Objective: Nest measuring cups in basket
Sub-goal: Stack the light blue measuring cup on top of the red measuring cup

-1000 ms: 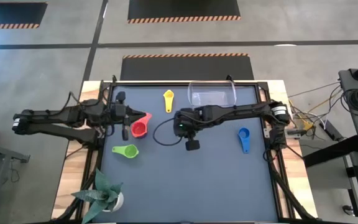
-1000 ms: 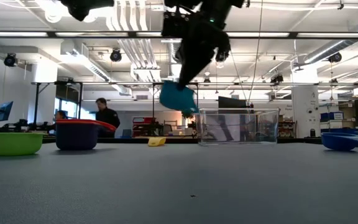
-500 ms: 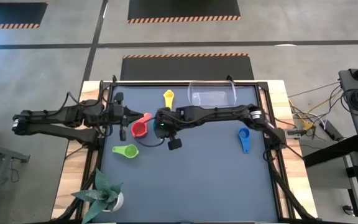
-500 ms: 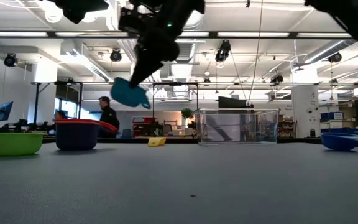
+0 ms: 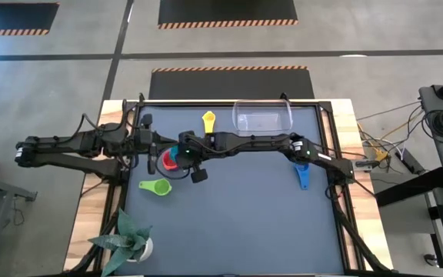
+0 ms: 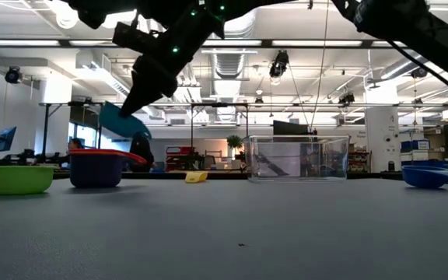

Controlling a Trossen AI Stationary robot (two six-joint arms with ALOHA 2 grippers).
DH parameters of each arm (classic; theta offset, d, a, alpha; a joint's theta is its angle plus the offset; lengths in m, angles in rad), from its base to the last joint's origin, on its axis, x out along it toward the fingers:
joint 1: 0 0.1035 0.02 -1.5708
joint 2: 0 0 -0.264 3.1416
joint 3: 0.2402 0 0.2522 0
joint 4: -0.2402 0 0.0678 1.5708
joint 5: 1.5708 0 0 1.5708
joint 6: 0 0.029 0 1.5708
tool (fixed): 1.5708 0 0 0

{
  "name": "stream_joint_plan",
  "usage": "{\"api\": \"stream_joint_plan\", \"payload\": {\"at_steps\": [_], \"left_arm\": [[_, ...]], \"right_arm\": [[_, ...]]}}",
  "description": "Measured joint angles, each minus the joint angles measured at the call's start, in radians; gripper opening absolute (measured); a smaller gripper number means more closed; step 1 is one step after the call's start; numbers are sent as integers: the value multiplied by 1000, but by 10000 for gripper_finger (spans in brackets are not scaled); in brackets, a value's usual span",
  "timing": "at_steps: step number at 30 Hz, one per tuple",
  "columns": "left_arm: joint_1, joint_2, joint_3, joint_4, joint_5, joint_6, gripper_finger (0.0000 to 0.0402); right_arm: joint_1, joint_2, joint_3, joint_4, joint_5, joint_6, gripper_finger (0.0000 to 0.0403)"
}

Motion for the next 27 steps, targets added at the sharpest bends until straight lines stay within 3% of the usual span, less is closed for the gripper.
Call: {"api": "stream_joint_plan", "payload": {"at_steps": [16, 27], "left_arm": [[0, -2, 1, -8, 0, 0, 0], [0, -1, 1, 0, 0, 0, 0]], "right_arm": [[-1, 6, -79, 226, -4, -11, 9], [-1, 11, -140, 275, -11, 3, 9]]}}
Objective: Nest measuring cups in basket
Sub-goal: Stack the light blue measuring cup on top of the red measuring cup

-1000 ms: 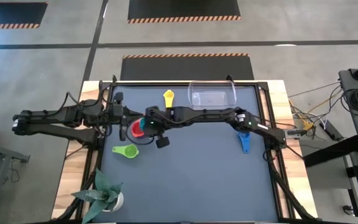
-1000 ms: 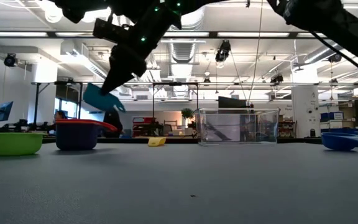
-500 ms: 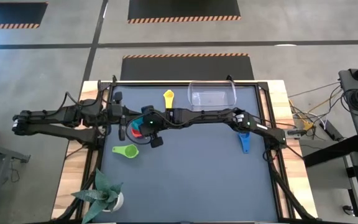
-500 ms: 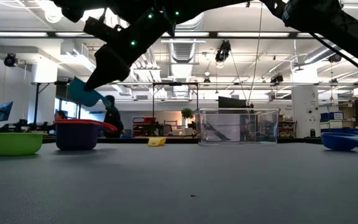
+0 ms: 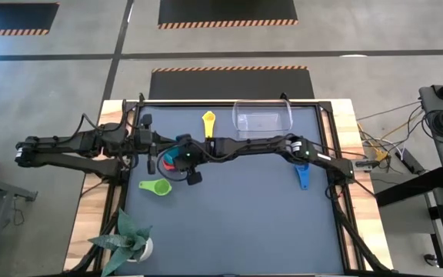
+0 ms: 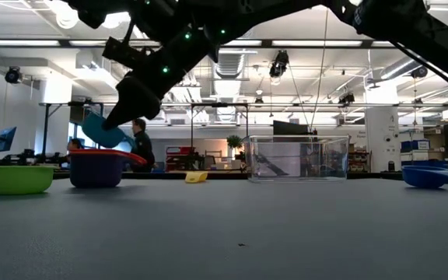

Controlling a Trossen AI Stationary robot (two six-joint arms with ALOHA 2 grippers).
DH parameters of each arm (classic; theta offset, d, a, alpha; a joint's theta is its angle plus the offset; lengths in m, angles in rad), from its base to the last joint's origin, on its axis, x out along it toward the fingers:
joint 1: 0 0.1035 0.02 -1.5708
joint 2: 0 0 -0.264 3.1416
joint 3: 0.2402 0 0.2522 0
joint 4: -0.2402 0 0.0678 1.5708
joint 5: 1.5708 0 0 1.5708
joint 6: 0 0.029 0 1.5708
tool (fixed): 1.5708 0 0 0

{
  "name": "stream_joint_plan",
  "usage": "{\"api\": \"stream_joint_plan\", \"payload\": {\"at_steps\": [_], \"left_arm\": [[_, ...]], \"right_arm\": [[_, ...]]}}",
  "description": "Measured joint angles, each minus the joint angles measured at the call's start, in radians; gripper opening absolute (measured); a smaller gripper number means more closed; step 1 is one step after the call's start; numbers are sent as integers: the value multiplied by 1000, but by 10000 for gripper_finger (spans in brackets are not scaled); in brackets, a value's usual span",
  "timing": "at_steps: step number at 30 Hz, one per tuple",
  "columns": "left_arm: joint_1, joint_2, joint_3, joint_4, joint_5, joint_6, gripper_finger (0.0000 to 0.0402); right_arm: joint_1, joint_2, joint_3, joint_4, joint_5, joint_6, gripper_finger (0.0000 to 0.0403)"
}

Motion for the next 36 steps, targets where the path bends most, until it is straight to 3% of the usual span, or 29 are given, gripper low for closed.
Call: {"api": "stream_joint_plan", "payload": {"at_steps": [7, 23, 29, 36], "left_arm": [[0, 0, 0, 0, 0, 0, 0], [0, 1, 0, -1, 0, 0, 0], [0, 1, 0, -8, 0, -11, 0], [0, 8, 0, -33, -27, -45, 0]], "right_arm": [[0, 30, -1, 16, 0, -2, 17], [2, 36, -1, 34, 9, 11, 114], [10, -23, -1, -62, 38, -14, 107], [17, -119, -1, -263, 72, 1, 60]]}}
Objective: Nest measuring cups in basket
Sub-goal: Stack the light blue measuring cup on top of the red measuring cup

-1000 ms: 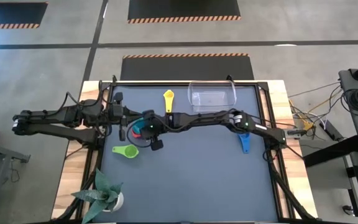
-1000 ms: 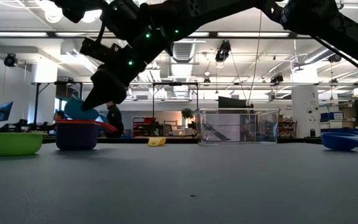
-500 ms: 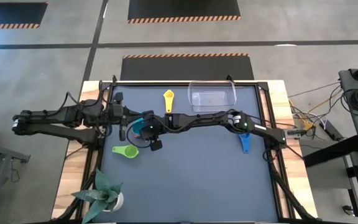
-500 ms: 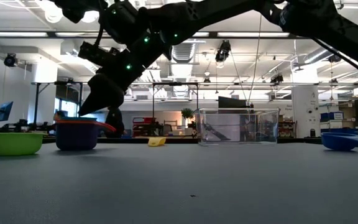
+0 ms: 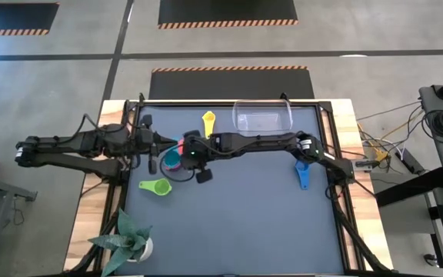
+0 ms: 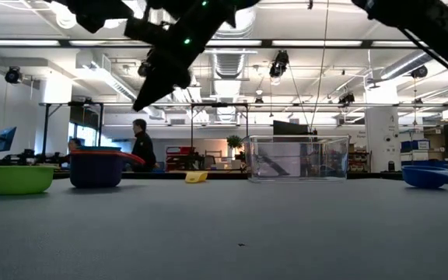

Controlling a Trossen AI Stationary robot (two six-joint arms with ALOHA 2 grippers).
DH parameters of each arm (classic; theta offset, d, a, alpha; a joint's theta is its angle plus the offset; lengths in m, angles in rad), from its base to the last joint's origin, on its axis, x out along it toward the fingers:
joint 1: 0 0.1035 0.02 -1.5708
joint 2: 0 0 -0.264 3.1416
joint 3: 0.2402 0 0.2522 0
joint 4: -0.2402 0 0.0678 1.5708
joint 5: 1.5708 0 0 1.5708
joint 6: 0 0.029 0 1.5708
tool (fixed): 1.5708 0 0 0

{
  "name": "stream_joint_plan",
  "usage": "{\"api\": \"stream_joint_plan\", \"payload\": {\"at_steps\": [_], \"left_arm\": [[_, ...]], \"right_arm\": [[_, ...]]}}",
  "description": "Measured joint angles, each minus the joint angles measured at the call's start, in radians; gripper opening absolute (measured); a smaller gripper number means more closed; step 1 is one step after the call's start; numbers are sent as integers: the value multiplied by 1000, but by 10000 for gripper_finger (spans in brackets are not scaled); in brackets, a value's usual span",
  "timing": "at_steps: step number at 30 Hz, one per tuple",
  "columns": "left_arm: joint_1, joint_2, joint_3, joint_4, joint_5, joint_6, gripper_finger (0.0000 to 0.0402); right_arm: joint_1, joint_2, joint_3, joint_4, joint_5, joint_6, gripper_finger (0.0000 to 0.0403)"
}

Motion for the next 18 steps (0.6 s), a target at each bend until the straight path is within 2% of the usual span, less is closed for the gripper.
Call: {"api": "stream_joint_plan", "payload": {"at_steps": [6, 12, 18], "left_arm": [[1, 33, 0, -59, -157, -50, 0], [26, 99, 7, -105, -175, -86, 0], [68, 166, 33, -196, -217, -161, 0]], "right_arm": [[1, -51, -1, -153, 4, 38, 12], [1, -61, -26, -257, 17, 115, 9], [11, -73, -155, -236, 17, 152, 8]]}}
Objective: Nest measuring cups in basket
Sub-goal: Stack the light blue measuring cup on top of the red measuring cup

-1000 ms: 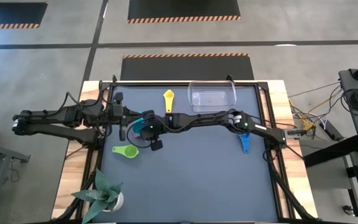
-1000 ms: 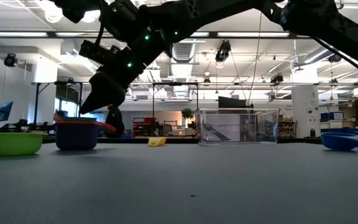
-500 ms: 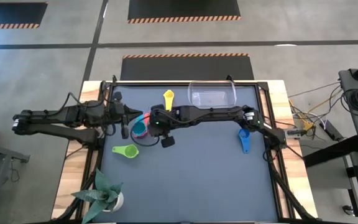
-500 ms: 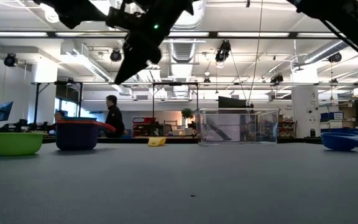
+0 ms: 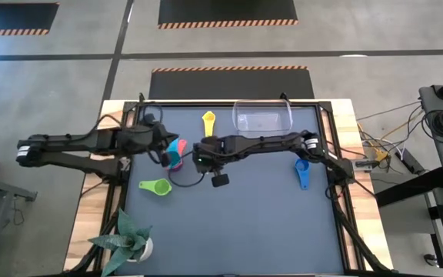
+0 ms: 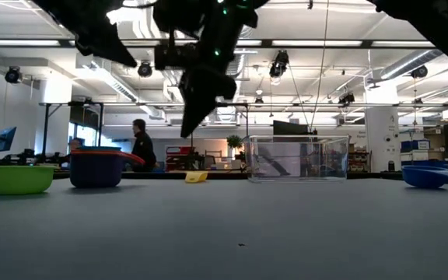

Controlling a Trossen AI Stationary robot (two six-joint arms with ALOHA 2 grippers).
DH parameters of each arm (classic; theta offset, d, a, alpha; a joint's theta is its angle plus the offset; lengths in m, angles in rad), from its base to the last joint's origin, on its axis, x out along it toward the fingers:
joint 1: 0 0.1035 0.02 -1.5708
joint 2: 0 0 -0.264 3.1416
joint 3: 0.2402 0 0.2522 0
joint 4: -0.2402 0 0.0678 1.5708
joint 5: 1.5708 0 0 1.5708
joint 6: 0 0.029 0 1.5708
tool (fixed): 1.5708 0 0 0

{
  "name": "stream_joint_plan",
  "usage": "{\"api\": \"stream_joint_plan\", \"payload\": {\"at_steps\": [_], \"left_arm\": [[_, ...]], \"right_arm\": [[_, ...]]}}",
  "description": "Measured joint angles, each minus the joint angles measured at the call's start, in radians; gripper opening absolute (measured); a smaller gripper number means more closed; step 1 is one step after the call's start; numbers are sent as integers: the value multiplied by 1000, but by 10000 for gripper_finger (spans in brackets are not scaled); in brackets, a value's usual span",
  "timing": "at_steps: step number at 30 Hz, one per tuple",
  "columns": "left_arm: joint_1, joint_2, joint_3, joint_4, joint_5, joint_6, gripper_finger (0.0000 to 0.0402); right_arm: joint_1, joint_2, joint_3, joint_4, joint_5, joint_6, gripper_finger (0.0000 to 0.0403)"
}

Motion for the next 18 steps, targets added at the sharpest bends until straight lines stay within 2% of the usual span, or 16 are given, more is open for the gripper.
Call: {"api": "stream_joint_plan", "payload": {"at_steps": [6, 18], "left_arm": [[32, 44, 0, -21, -3, -29, 0], [134, 122, 0, -65, -2, -150, 0]], "right_arm": [[7, -112, -240, 172, 0, 36, 8], [7, -427, -744, 811, -2, -3, 8]]}}
